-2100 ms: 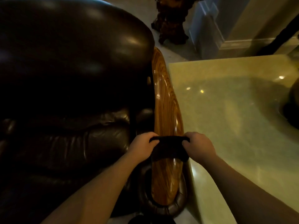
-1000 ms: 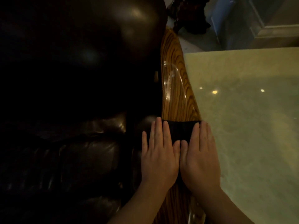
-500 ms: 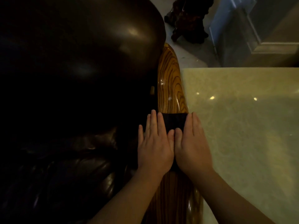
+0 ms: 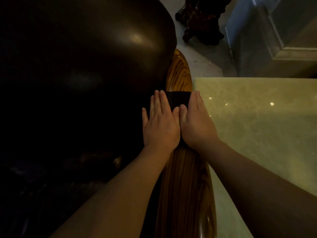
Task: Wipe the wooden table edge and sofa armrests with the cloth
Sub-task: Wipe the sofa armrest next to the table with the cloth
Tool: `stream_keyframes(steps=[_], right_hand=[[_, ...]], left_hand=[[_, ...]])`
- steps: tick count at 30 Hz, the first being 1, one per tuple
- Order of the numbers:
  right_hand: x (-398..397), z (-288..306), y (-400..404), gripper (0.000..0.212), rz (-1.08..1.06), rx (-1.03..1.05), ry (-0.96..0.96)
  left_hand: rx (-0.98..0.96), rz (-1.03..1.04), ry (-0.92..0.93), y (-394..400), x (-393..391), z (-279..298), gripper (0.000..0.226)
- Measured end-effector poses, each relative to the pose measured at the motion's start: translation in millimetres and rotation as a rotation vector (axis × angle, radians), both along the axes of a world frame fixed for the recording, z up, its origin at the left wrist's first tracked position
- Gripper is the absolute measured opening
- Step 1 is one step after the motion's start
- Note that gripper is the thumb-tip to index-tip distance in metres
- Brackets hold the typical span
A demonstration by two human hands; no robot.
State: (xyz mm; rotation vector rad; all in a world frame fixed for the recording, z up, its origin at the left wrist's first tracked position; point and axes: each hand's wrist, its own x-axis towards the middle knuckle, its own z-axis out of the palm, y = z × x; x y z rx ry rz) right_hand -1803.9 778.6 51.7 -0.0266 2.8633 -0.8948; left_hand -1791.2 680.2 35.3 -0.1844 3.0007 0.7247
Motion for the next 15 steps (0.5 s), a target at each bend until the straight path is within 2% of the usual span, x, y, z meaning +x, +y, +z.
stream_keyframes(steps=[6, 15], right_hand=[[-24.6, -5.5, 4.6, 0.061, 0.021, -0.081, -0.019], [-19.0, 0.1, 2.5, 0.055, 0.011, -0.132, -0.017]], left_hand=[[-0.007, 0.055, 0.05, 6.5, -16.4, 1.0, 0.063], [-0.021, 0.031, 0.045, 5.1, -11.5, 3.5, 0.061]])
